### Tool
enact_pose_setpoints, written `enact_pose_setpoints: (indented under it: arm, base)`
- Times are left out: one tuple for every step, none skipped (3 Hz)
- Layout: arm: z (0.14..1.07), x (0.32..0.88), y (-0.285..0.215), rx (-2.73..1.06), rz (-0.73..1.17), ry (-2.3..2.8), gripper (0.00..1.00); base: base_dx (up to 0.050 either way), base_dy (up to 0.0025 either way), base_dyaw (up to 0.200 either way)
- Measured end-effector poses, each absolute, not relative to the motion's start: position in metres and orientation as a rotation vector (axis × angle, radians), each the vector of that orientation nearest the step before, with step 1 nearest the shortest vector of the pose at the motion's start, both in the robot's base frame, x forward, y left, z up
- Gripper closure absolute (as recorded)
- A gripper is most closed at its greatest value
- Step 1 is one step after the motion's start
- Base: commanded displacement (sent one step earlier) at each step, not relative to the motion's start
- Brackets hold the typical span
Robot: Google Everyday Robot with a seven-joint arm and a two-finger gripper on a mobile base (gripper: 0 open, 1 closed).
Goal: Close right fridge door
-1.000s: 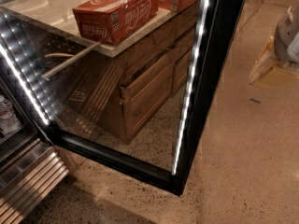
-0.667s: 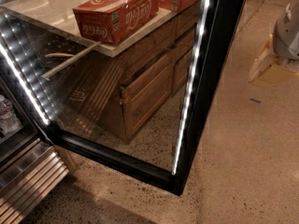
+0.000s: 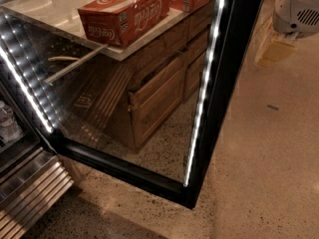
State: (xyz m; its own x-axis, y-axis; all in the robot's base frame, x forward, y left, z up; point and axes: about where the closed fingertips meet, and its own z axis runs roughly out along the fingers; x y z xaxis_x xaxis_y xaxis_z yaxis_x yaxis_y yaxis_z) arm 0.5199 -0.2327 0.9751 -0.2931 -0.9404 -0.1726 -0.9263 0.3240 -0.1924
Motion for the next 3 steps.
enact_pose_setpoints:
  arm:
    - [0.974,0.556,-0.226,-1.689,-0.062,2.334,1.0]
    - [0.965,0.583,-0.211,-1.736,0.08,2.24,1.0]
    - [0.955,0.6,-0.197,-1.737,0.307,2.041,1.0]
  base:
    - [0.0,0.0,0.0]
    - [0.0,0.0,0.0]
    - [0.0,0.0,0.0]
